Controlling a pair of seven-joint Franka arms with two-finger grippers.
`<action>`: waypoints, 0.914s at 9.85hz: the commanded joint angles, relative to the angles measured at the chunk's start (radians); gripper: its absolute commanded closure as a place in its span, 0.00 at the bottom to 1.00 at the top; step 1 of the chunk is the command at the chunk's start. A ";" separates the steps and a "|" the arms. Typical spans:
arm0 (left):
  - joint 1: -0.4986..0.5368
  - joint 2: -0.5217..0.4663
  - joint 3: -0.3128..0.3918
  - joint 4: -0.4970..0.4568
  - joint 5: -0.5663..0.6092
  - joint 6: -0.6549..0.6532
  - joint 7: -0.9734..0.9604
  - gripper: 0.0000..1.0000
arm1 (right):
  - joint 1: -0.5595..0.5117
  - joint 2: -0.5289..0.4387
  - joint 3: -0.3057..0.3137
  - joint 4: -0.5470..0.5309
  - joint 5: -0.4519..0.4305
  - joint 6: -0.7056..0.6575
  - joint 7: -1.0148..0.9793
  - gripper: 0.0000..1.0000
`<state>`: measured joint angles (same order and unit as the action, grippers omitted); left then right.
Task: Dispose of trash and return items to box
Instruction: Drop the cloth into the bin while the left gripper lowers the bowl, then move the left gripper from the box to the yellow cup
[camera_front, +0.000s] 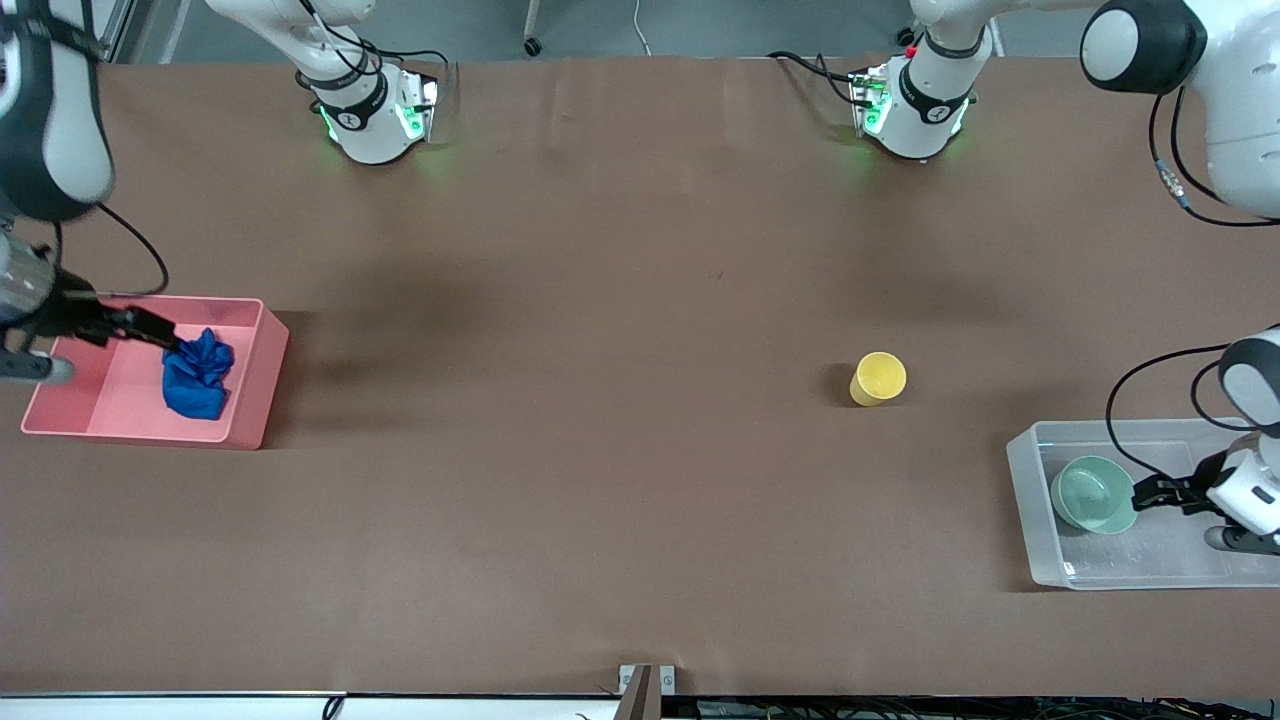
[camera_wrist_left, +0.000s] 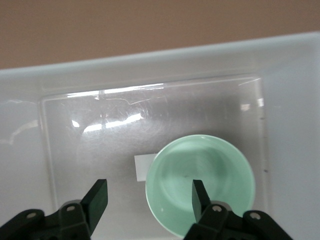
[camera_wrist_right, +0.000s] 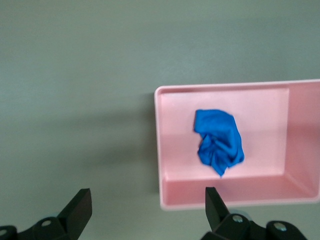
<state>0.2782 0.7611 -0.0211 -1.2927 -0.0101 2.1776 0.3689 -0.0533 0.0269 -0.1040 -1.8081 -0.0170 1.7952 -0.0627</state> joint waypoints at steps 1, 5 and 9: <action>-0.069 -0.115 0.004 -0.057 0.016 -0.121 -0.054 0.22 | 0.004 0.011 0.004 0.200 0.011 -0.175 0.009 0.00; -0.142 -0.456 -0.051 -0.346 0.015 -0.219 -0.163 0.16 | -0.025 -0.025 0.000 0.385 0.008 -0.323 0.122 0.00; -0.140 -0.695 -0.169 -0.682 0.010 -0.182 -0.287 0.16 | -0.016 -0.097 0.003 0.271 0.014 -0.301 0.115 0.00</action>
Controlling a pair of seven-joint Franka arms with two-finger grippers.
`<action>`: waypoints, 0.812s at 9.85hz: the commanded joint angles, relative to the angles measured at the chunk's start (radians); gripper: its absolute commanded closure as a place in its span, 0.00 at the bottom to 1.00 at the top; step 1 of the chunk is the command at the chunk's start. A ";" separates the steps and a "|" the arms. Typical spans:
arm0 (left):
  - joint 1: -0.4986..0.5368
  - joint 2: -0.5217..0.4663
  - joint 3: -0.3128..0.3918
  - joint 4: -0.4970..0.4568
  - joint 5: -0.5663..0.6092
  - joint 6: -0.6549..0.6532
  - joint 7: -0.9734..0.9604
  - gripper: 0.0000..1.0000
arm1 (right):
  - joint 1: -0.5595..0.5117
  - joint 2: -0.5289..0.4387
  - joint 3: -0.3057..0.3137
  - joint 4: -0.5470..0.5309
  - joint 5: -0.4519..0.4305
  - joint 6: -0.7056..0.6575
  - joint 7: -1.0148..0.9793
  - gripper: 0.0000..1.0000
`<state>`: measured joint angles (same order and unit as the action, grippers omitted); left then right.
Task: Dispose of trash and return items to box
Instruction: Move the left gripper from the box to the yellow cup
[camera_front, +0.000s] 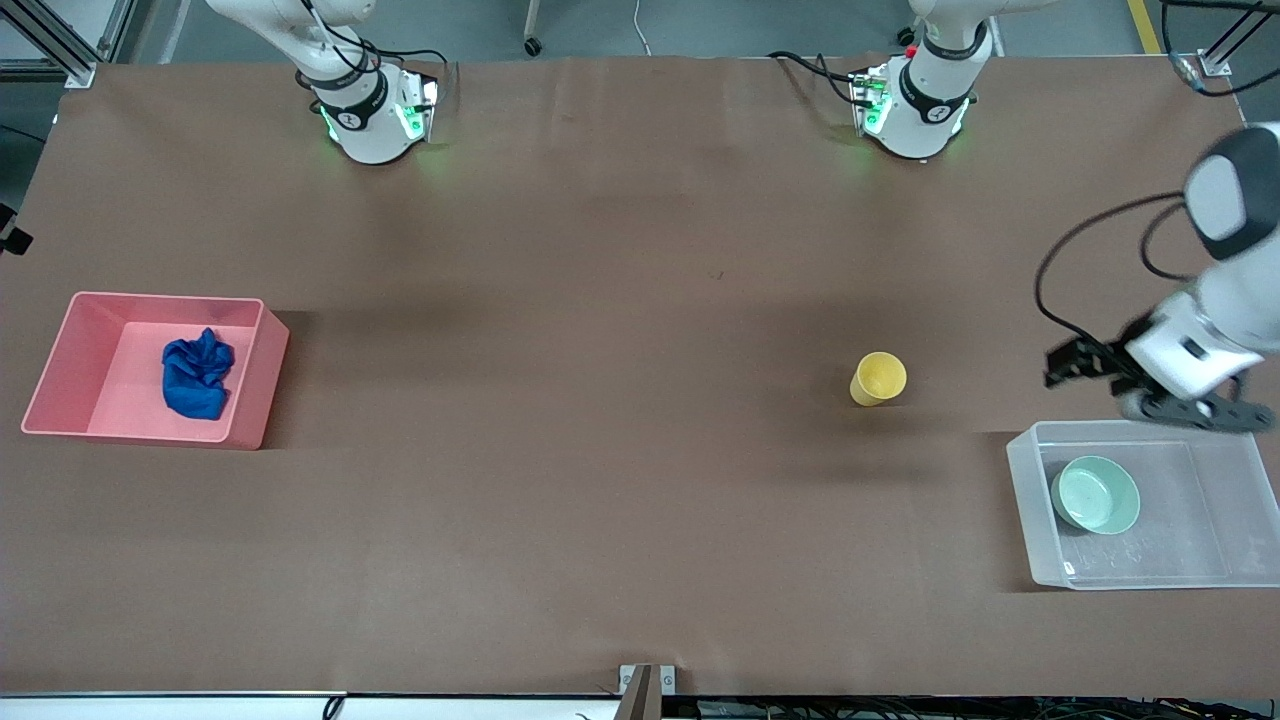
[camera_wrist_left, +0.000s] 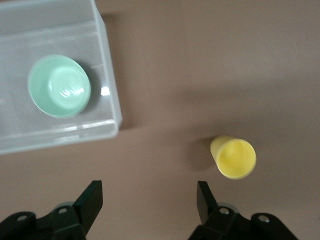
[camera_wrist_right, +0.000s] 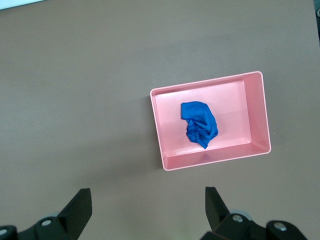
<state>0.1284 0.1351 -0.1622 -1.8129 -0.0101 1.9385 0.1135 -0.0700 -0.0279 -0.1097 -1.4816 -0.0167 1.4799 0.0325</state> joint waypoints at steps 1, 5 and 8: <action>0.011 -0.084 -0.049 -0.224 0.006 0.100 -0.063 0.16 | 0.010 -0.046 0.009 -0.066 0.012 0.019 0.000 0.00; 0.008 -0.051 -0.152 -0.483 0.005 0.464 -0.210 0.16 | 0.010 -0.044 0.007 -0.074 0.001 0.031 -0.091 0.00; 0.007 0.082 -0.161 -0.485 0.016 0.589 -0.212 0.17 | 0.010 -0.043 0.007 -0.071 0.001 0.031 -0.088 0.00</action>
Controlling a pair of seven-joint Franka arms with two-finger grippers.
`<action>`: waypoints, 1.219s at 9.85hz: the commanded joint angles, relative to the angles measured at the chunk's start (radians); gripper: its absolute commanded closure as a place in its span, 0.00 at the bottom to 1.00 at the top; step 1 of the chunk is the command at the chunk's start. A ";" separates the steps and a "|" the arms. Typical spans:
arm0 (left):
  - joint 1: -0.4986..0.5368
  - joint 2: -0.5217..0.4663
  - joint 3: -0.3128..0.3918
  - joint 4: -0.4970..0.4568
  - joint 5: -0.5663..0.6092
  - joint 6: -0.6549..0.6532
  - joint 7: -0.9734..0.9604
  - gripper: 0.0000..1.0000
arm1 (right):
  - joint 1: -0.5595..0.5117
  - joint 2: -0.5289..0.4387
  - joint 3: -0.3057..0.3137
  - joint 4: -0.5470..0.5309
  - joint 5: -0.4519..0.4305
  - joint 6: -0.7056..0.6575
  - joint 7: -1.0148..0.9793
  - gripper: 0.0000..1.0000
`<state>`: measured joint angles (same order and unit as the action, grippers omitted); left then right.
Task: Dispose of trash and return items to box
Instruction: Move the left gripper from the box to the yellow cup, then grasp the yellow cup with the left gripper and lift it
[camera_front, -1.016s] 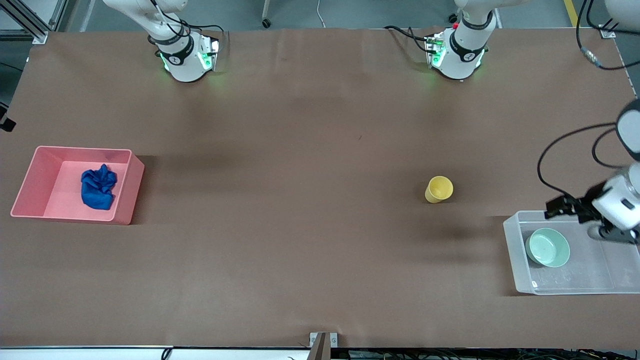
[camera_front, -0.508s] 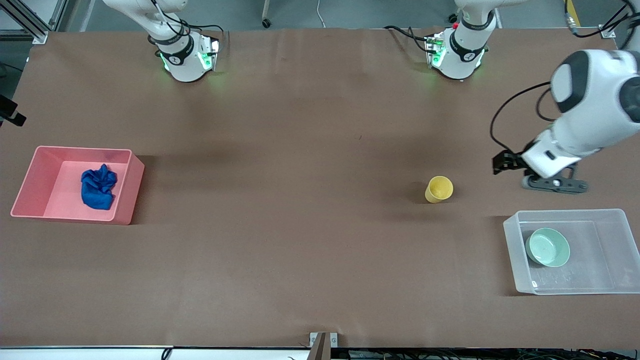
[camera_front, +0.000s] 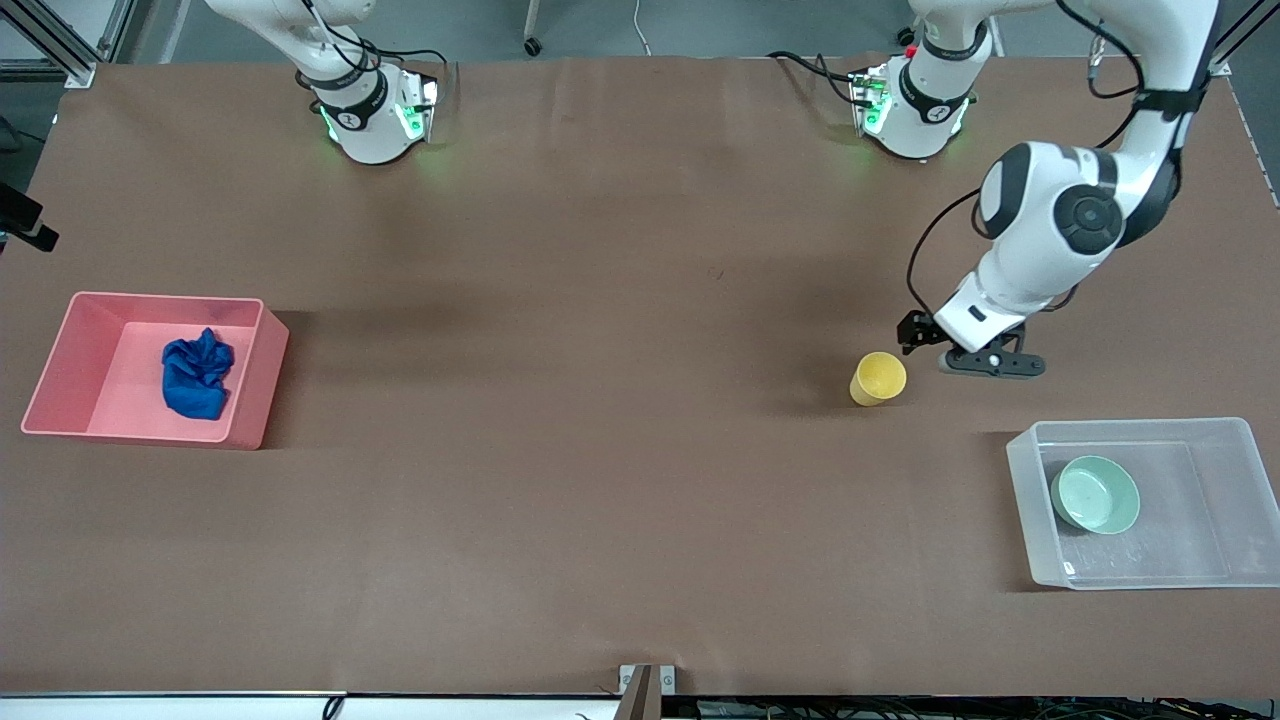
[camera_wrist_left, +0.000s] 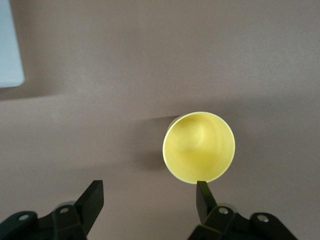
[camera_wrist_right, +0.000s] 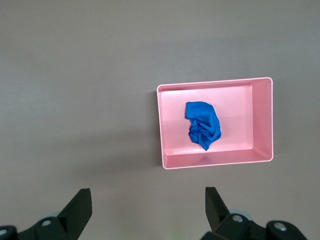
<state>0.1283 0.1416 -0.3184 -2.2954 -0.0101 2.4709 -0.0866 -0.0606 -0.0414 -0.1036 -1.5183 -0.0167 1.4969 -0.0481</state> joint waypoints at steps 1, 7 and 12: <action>0.007 0.116 -0.005 -0.004 0.018 0.098 -0.009 0.17 | 0.001 -0.029 0.001 -0.033 0.001 0.014 -0.006 0.00; 0.005 0.234 -0.005 0.036 0.078 0.163 -0.013 0.92 | 0.005 -0.029 0.002 -0.030 0.000 0.016 0.002 0.00; 0.011 0.218 -0.010 0.056 0.081 0.161 -0.015 1.00 | 0.012 -0.029 0.002 -0.030 -0.002 0.017 0.004 0.00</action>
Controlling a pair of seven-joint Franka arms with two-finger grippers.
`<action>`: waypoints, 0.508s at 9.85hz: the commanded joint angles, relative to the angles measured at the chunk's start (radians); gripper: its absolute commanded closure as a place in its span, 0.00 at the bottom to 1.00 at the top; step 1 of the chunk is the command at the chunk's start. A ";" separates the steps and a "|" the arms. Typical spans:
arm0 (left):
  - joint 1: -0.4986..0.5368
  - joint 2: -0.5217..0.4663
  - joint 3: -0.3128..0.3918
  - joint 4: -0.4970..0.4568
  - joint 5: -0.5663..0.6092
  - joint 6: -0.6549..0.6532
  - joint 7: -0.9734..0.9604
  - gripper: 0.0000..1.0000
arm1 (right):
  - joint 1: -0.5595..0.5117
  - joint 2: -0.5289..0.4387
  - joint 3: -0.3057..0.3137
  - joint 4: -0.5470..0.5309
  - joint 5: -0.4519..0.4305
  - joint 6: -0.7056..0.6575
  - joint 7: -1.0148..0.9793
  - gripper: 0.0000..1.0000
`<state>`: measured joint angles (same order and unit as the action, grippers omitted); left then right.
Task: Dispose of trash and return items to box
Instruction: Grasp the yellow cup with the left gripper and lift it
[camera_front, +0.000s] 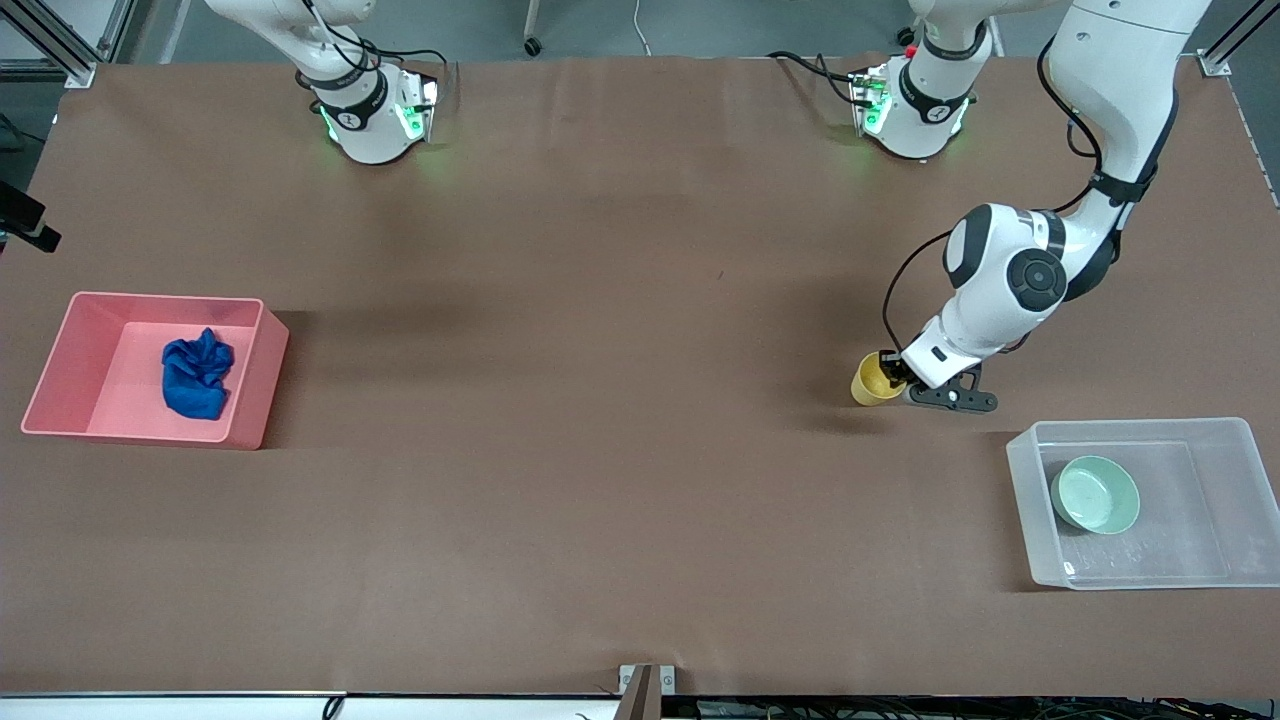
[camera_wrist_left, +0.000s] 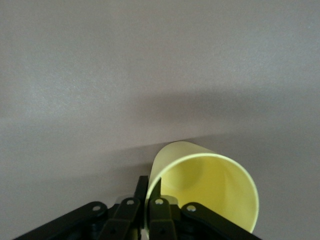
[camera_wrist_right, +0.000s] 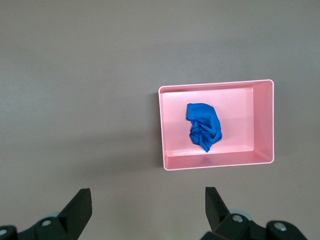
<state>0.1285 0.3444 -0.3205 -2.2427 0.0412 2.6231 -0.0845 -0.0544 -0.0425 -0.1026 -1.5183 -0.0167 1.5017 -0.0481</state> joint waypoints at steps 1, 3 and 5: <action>0.011 -0.016 -0.012 0.020 0.028 0.008 -0.015 1.00 | 0.005 -0.028 0.001 -0.030 -0.002 0.011 0.004 0.00; 0.019 -0.045 -0.012 0.125 0.026 -0.114 -0.005 1.00 | 0.004 -0.028 0.001 -0.030 0.000 0.012 0.004 0.00; 0.031 -0.032 -0.009 0.341 0.023 -0.361 0.011 1.00 | 0.004 -0.028 0.001 -0.030 -0.002 0.011 0.004 0.00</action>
<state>0.1405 0.2754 -0.3230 -2.0224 0.0418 2.3877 -0.0806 -0.0536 -0.0426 -0.1025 -1.5182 -0.0167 1.5019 -0.0481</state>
